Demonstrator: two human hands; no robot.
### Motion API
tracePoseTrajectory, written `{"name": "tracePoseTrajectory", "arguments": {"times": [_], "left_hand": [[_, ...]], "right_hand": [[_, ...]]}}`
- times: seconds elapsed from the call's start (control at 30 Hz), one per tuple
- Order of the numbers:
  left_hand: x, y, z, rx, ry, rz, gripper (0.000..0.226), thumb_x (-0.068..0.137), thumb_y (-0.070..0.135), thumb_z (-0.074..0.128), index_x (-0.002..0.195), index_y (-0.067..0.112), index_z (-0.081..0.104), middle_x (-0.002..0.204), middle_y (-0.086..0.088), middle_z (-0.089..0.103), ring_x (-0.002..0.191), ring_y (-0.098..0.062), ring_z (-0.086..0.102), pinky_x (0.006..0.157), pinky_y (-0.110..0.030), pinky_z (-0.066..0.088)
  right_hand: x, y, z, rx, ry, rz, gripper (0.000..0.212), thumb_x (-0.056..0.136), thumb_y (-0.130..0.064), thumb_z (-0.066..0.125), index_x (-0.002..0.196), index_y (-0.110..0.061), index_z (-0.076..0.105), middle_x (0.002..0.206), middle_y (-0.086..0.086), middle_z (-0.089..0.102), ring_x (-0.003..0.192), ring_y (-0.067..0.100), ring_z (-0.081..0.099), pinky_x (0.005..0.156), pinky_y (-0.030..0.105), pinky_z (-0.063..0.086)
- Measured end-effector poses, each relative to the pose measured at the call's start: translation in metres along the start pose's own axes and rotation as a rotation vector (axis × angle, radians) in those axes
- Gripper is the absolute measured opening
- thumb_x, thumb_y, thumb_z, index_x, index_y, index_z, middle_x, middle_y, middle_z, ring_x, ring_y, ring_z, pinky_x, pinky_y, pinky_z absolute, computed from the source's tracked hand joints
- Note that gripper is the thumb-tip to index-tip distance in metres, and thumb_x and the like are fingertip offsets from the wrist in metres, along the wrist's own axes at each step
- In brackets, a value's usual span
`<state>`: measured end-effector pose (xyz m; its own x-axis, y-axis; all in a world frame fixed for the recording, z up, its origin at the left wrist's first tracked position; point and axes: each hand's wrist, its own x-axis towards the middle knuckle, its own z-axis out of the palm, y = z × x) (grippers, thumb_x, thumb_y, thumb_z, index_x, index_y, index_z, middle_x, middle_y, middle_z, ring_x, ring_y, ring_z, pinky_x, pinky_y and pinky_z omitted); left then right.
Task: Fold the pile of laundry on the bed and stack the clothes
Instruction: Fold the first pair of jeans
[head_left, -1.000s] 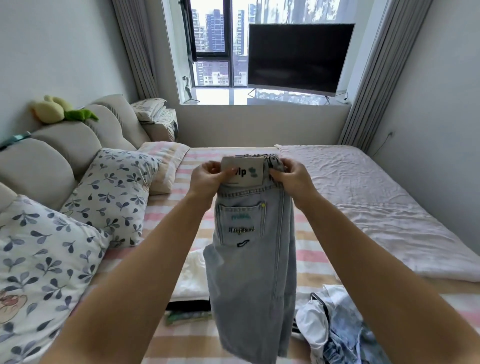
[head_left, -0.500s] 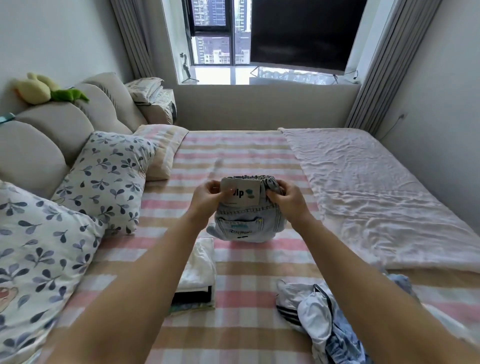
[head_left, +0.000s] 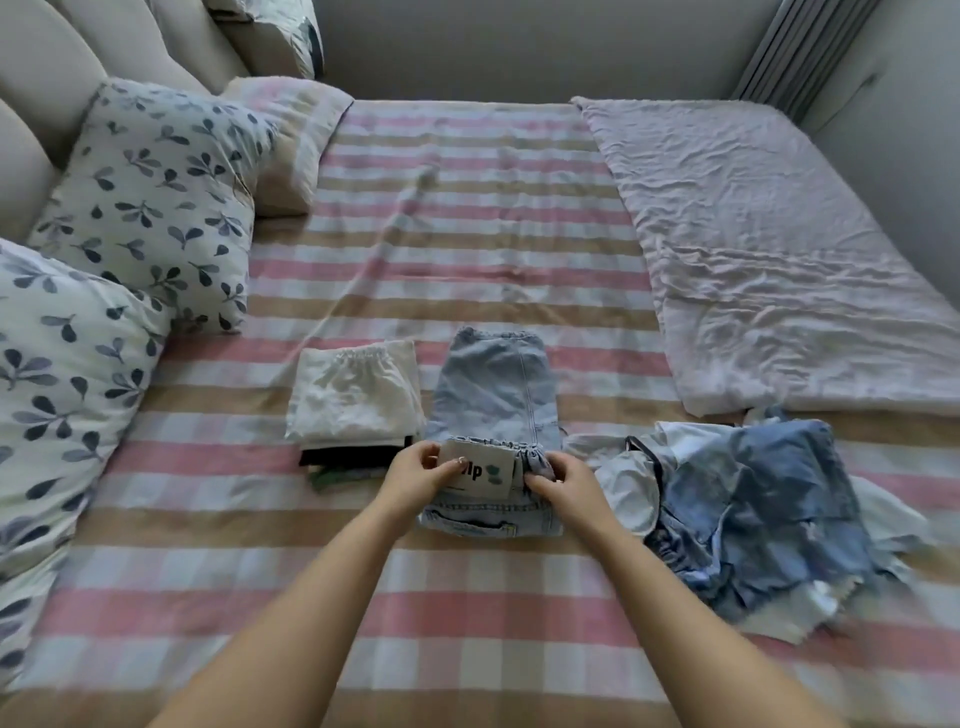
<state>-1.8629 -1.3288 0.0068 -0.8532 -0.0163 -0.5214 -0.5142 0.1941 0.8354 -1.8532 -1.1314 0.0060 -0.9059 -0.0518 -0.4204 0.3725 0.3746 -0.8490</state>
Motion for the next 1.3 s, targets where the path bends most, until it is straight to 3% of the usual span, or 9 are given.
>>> {"name": "tracePoseTrajectory", "arguments": {"times": [0.13, 0.23, 0.37, 0.5, 0.63, 0.8, 0.9, 1.13, 1.3], "left_hand": [[-0.035, -0.088, 0.015, -0.207, -0.070, -0.079, 0.035, 0.073, -0.003, 0.067, 0.107, 0.005, 0.060, 0.089, -0.005, 0.067, 0.076, -0.012, 0.061, 0.059, -0.016, 0.048], [-0.057, -0.154, 0.031, -0.453, -0.082, -0.224, 0.035, 0.068, 0.006, 0.054, 0.102, 0.009, 0.060, 0.094, -0.007, 0.065, 0.082, -0.016, 0.058, 0.067, -0.023, 0.048], [-0.079, -0.224, 0.053, -0.678, 0.125, -0.312, 0.023, 0.088, -0.005, 0.042, 0.093, 0.006, 0.061, 0.081, -0.004, 0.068, 0.079, -0.013, 0.062, 0.062, -0.018, 0.052], [-0.084, -0.265, 0.068, -0.649, 0.311, -0.310, 0.026, 0.082, -0.014, 0.051, 0.091, 0.009, 0.059, 0.084, -0.004, 0.059, 0.080, -0.013, 0.056, 0.075, -0.019, 0.050], [-0.075, -0.289, 0.072, -0.396, 0.360, -0.286, 0.030, 0.078, -0.010, 0.062, 0.095, 0.013, 0.055, 0.091, -0.002, 0.056, 0.087, -0.016, 0.053, 0.081, -0.026, 0.047], [-0.068, -0.302, 0.086, -0.010, 0.320, -0.311, 0.057, 0.072, 0.023, 0.078, 0.116, 0.016, 0.043, 0.121, -0.006, 0.050, 0.111, -0.018, 0.049, 0.099, -0.034, 0.040], [-0.066, -0.302, 0.098, 0.009, 0.312, -0.334, 0.067, 0.071, 0.022, 0.078, 0.126, 0.011, 0.042, 0.124, -0.006, 0.053, 0.114, -0.020, 0.050, 0.101, -0.035, 0.040], [-0.086, -0.317, 0.088, -0.491, 0.220, -0.397, 0.034, 0.071, -0.009, 0.068, 0.099, 0.008, 0.059, 0.098, -0.013, 0.069, 0.091, -0.029, 0.065, 0.083, -0.041, 0.053], [-0.103, -0.342, 0.100, -0.688, 0.271, -0.530, 0.030, 0.075, -0.013, 0.061, 0.097, 0.007, 0.057, 0.093, -0.011, 0.067, 0.080, -0.020, 0.065, 0.075, -0.034, 0.055]], "right_hand": [[-0.043, 0.073, 0.029, 0.063, -0.009, 0.044, 0.035, 0.072, 0.011, 0.061, 0.102, -0.007, 0.065, 0.098, 0.007, 0.068, 0.092, 0.018, 0.062, 0.083, 0.034, 0.049], [-0.073, 0.132, 0.058, 0.056, 0.072, 0.059, 0.049, 0.071, 0.016, 0.063, 0.105, -0.019, 0.060, 0.113, 0.003, 0.057, 0.107, 0.013, 0.053, 0.096, 0.028, 0.043], [-0.109, 0.201, 0.097, -0.013, 0.152, 0.109, 0.062, 0.070, 0.015, 0.065, 0.105, -0.035, 0.056, 0.132, 0.001, 0.036, 0.124, 0.011, 0.031, 0.103, 0.022, 0.021], [-0.132, 0.247, 0.126, 0.052, 0.165, 0.218, 0.073, 0.070, 0.024, 0.052, 0.114, -0.034, 0.055, 0.137, 0.000, 0.029, 0.131, 0.011, 0.028, 0.111, 0.026, 0.020], [-0.136, 0.271, 0.137, 0.162, 0.232, 0.314, 0.065, 0.073, 0.027, 0.037, 0.106, -0.024, 0.061, 0.129, 0.003, 0.041, 0.123, 0.010, 0.037, 0.103, 0.012, 0.028], [-0.114, 0.271, 0.145, 0.485, 0.426, 0.502, 0.015, 0.090, -0.014, 0.057, 0.101, -0.021, 0.050, 0.102, -0.005, 0.056, 0.097, 0.013, 0.053, 0.091, 0.042, 0.045], [-0.107, 0.269, 0.154, 0.454, 0.372, 0.575, 0.033, 0.089, -0.019, 0.060, 0.117, -0.014, 0.045, 0.113, 0.001, 0.060, 0.109, 0.021, 0.056, 0.101, 0.049, 0.042], [-0.139, 0.267, 0.155, 0.472, 0.372, 0.511, 0.036, 0.087, -0.002, 0.060, 0.120, -0.008, 0.047, 0.118, 0.013, 0.061, 0.112, 0.027, 0.057, 0.102, 0.047, 0.042], [-0.155, 0.273, 0.162, 0.440, 0.502, 0.593, 0.040, 0.085, -0.002, 0.063, 0.116, -0.014, 0.040, 0.112, 0.010, 0.057, 0.102, 0.020, 0.056, 0.093, 0.030, 0.042]]}}
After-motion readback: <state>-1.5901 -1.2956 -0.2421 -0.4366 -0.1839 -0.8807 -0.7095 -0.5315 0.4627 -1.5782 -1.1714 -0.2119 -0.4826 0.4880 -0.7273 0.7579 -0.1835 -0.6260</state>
